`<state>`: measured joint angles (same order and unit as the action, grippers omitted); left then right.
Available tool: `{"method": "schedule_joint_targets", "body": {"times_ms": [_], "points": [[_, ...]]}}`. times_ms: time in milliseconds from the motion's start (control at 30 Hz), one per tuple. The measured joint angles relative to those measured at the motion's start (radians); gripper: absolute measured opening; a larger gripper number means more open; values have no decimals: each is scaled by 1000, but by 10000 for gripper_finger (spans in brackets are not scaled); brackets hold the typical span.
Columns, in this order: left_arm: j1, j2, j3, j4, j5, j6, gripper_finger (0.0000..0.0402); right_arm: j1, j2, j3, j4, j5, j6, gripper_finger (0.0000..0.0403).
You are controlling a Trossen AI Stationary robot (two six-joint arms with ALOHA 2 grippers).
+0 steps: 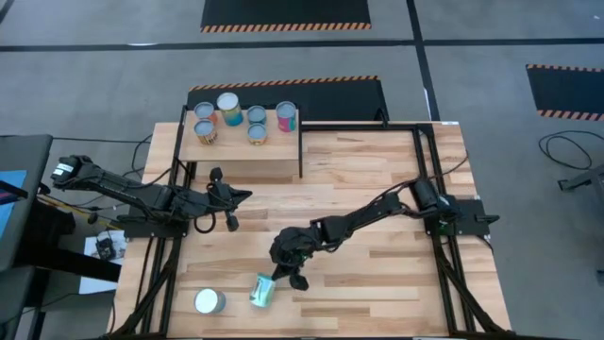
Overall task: Pick and place cans onto a shelf
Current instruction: Put the canned mixed vegetables on the shelf
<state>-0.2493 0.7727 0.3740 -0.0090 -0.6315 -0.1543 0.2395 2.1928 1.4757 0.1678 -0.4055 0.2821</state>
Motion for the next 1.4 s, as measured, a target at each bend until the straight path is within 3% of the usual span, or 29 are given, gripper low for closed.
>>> {"method": "schedule_joint_targets", "body": {"times_ms": [233,467,633,867,1033,1233,1400], "points": [[0,0,0,5,-55,-22,1,-11,-183,0,-270,186,-154,5],[0,-47,0,-2,-136,-79,1,-28,-388,0,-550,584,-344,5],[0,-101,0,0,-143,-82,1,-96,-484,0,-603,796,-498,4],[0,-121,0,-22,-140,-81,1,-215,-499,103,-670,882,-752,4],[0,-119,0,-55,-140,-98,1,-282,-426,203,-742,928,-932,4],[0,-118,1,-71,-140,-103,1,-329,-356,264,-770,999,-1060,4],[0,-119,1,-78,-140,-110,1,-328,-334,275,-784,1011,-1072,5]]}}
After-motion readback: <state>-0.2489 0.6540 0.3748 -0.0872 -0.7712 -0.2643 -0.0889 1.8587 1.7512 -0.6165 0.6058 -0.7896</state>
